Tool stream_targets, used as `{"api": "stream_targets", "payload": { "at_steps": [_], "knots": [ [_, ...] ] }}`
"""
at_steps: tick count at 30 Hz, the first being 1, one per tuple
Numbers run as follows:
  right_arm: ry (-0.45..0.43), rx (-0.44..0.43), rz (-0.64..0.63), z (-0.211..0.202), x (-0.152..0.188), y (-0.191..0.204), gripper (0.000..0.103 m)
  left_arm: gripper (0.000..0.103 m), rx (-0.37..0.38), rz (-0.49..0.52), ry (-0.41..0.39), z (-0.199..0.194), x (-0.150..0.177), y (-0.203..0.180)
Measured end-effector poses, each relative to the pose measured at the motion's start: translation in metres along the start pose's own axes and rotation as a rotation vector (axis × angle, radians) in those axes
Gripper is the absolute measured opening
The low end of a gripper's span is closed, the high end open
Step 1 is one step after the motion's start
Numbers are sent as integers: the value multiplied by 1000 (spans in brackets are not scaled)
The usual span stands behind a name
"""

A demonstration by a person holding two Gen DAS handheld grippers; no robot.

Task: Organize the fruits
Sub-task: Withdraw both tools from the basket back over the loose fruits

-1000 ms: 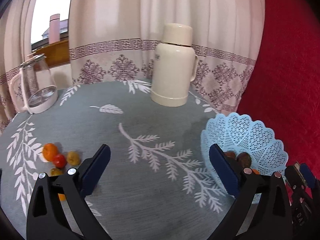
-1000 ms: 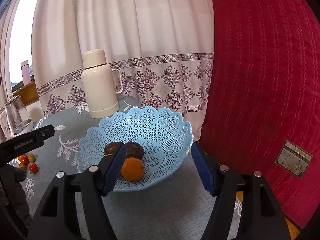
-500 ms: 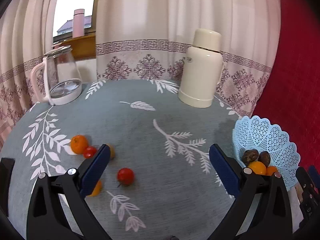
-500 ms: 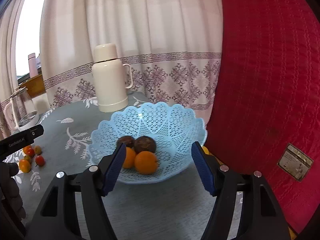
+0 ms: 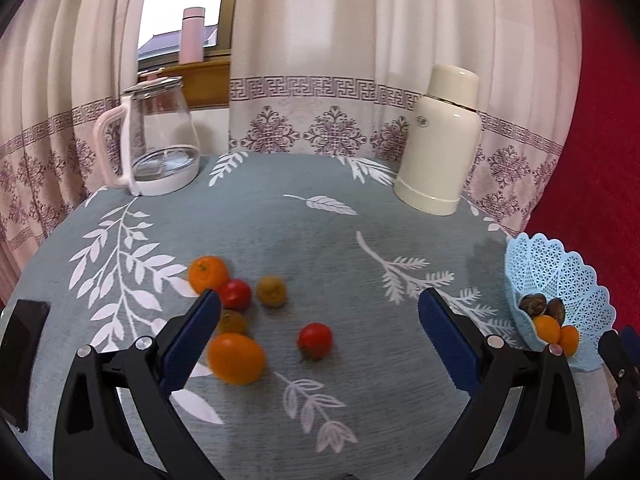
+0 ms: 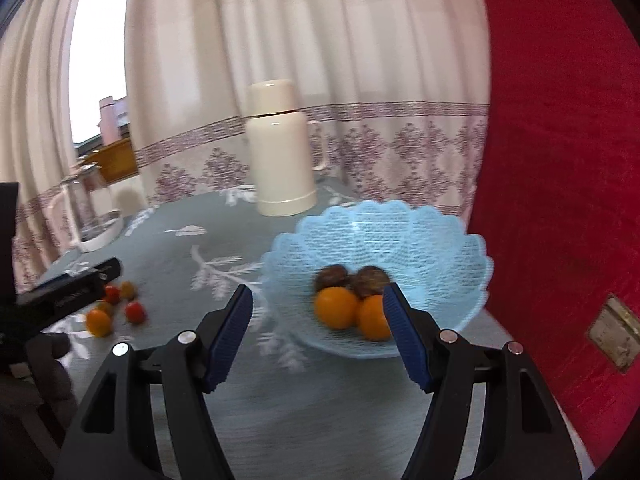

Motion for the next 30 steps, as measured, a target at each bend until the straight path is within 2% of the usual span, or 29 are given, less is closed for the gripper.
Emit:
{"api": "stream_targets", "payload": {
  "at_steps": [6, 12, 20, 23, 25, 30],
  "knots": [
    [9, -63, -47, 2, 0, 33, 68, 100, -26, -36, 2, -2, 4, 23],
    [61, -126, -46, 14, 9, 53, 68, 100, -61, -77, 11, -5, 11, 53],
    [127, -162, -96, 31, 30, 74, 68, 100, -100, -95, 83, 6, 30, 82],
    [133, -170, -90, 33, 30, 73, 68, 97, -93, -109, 115, 14, 34, 86],
    [142, -175, -83, 35, 31, 72, 68, 92, -84, -106, 137, 19, 37, 85],
    [155, -189, -73, 39, 32, 72, 68, 92, -64, -73, 179, 29, 40, 76]
  ]
}}
Point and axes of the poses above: each gripper's, at about its wrist camera, not at the fingertips, and z roughly the way its jaws point, y to its left, x to its underside, the point moved 9 cm from there along z, roughly the way its jaws point, and after that the axes turned 10 degrees about y, right-handed, at the moved point
